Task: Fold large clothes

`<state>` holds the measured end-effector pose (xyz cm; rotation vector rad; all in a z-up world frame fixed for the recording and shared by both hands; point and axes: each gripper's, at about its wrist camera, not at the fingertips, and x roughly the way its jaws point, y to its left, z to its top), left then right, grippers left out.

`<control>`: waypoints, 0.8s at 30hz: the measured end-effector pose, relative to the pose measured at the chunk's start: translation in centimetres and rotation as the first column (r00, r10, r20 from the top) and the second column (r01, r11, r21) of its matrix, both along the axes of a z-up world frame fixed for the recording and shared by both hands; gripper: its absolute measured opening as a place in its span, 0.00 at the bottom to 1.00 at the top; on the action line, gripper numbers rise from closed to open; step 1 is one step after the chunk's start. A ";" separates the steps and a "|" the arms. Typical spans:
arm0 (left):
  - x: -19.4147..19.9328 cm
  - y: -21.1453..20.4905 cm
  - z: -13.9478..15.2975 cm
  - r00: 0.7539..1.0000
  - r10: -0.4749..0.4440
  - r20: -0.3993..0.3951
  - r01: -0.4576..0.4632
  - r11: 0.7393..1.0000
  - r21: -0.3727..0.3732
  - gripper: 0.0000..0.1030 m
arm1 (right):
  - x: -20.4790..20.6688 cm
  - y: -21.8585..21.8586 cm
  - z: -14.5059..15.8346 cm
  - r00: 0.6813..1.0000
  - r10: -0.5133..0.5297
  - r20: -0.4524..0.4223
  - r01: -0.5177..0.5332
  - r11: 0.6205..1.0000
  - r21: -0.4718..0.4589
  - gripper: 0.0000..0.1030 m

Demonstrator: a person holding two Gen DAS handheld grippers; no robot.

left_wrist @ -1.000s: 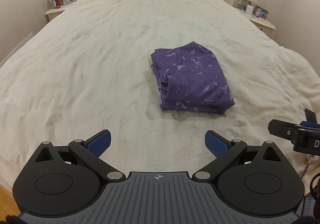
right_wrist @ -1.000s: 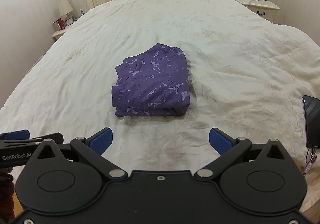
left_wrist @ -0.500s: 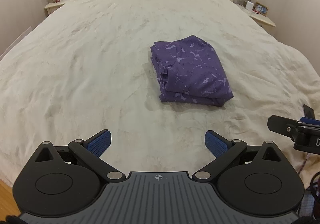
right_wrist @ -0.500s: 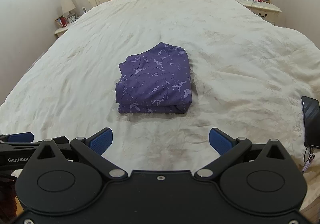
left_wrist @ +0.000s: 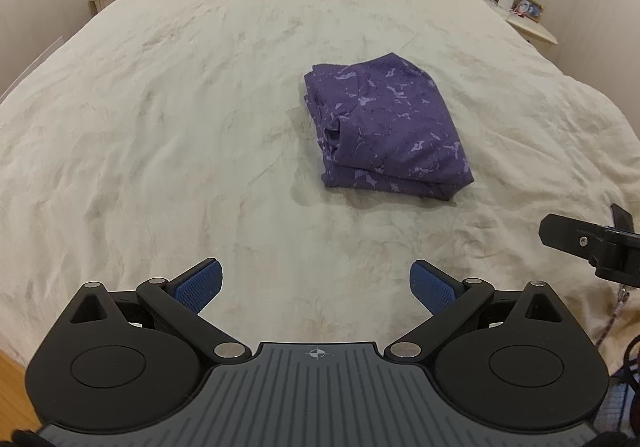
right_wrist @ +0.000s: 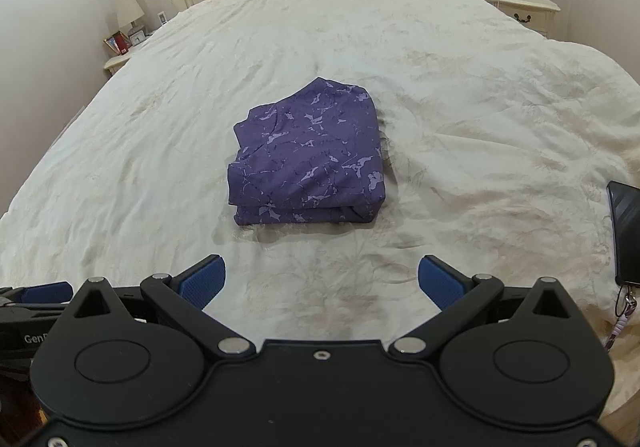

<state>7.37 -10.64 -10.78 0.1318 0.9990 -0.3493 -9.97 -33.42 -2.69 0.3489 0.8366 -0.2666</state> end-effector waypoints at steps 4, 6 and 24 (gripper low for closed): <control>0.6 -0.5 -0.1 1.000 0.006 -0.003 -0.006 1.000 0.006 0.99 | 0.6 -0.3 -0.4 1.000 0.005 -0.007 -0.005 1.000 0.006 0.99; 1.0 -0.9 -0.1 1.000 0.010 -0.005 -0.010 1.000 0.008 0.99 | 1.0 -0.6 -0.6 1.000 0.006 -0.008 -0.006 1.000 0.013 0.99; 4.3 -4.3 -0.2 0.997 0.071 -0.018 -0.070 0.996 0.052 0.99 | 6.1 -5.1 -2.4 0.997 0.061 -0.036 -0.058 0.996 0.070 0.99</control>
